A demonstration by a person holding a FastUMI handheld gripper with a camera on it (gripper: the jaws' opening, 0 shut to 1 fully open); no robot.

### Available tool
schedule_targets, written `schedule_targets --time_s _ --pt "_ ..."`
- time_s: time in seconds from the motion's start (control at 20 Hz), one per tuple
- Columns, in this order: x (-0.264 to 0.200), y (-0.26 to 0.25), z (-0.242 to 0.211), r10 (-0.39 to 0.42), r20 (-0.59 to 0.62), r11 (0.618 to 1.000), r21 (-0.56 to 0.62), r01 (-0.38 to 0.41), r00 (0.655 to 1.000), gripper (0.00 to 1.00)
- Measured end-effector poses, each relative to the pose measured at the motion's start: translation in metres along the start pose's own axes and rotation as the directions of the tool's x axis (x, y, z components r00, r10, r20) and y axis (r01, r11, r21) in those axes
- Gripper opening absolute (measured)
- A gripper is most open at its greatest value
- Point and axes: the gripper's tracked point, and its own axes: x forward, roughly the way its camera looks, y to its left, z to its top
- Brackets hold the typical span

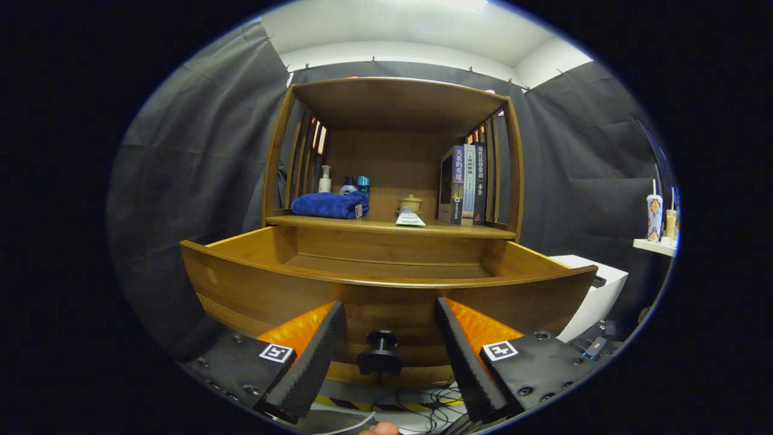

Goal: Pull open the drawer, take out the items inside it, and place them on the countertop above the cabinet.

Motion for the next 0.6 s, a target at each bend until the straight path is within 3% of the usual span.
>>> schedule_targets --time_s 0.6 --pt "0.051 0.006 0.007 0.016 -0.048 0.999 0.04 -0.014 0.999 0.98"
